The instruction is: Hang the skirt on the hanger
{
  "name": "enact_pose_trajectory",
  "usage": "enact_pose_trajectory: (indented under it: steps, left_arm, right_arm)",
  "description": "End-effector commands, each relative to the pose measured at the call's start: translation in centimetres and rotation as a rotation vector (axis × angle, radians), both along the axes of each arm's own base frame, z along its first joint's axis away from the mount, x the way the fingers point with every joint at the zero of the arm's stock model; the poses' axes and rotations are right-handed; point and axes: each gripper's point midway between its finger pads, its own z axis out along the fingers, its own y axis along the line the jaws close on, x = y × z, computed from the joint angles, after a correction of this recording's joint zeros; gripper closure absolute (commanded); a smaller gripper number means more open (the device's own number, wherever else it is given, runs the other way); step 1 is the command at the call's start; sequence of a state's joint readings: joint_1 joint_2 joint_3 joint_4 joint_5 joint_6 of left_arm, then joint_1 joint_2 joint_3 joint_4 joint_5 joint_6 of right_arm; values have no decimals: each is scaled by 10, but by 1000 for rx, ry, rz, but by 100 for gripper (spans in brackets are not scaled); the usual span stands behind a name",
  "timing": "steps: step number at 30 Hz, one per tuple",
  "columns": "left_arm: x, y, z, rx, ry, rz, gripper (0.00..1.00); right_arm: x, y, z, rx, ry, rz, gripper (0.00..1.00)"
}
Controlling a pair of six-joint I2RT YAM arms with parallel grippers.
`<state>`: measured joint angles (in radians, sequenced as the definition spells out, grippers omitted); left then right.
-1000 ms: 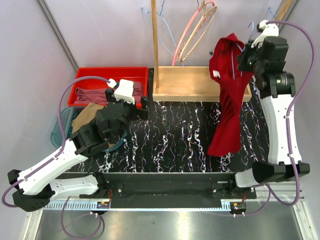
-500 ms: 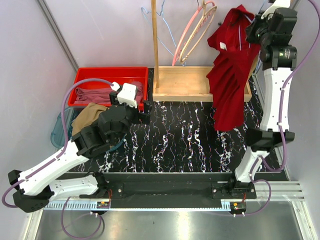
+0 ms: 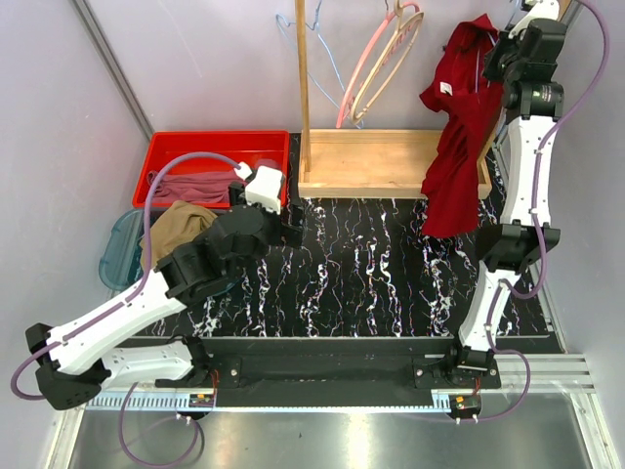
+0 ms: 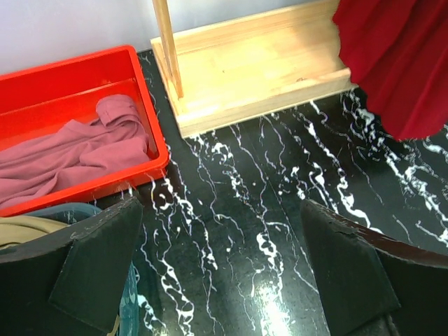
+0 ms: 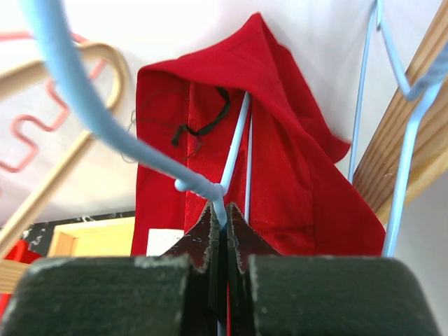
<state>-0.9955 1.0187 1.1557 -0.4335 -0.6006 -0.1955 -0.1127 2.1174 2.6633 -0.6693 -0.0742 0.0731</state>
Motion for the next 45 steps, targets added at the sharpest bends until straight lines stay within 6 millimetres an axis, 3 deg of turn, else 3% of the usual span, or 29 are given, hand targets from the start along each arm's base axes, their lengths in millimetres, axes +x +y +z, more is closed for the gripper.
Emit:
enact_pose_trajectory:
  steps: [1,6,8,9,11,12,14,23,25,26,28,29,30,32,39,45]
  left_arm:
    - [3,-9,-1,-15,9,-11,1]
    - [8,-14,-6,9,17,-8,1]
    - [9,-16,-9,17,22,-6,1]
    - [10,-17,-10,21,23,-8,1]
    - [11,-18,-12,23,28,-6,1]
    - [10,-19,-13,22,31,-13,1]
    - [10,-22,-14,19,37,-19,1]
    - [7,-27,-20,3,59,-44,1]
    - [8,-28,-21,5,60,-44,1]
    - [8,-29,-21,6,61,-47,1]
    - [8,-30,-22,9,64,-46,1]
    - [9,-30,-22,9,63,-45,1]
    - [9,-31,-23,11,65,-46,1]
    - [10,-32,-23,11,66,-48,1]
    - [11,-36,-28,20,81,-50,1]
    - [12,-36,-30,19,88,-47,1]
  right_arm:
    - [-5,0,88,-29,-296,22,100]
    - [-7,4,92,-14,-308,46,100]
    - [-23,12,113,-14,-353,71,100]
    - [-22,13,105,-10,-335,79,100]
    - [-45,18,135,-14,-411,93,100]
    - [-44,19,124,-6,-389,99,100]
    - [-60,24,141,-6,-435,112,100]
    - [-62,25,153,4,-462,118,100]
    - [-53,24,148,10,-455,119,100]
    - [-56,24,158,8,-482,118,100]
    - [-38,23,144,21,-454,120,100]
    - [-44,24,159,16,-494,123,100]
    - [-29,22,146,23,-473,122,100]
    - [-24,22,146,26,-485,123,100]
    - [17,20,99,50,-417,139,100]
    - [32,16,72,66,-356,124,100]
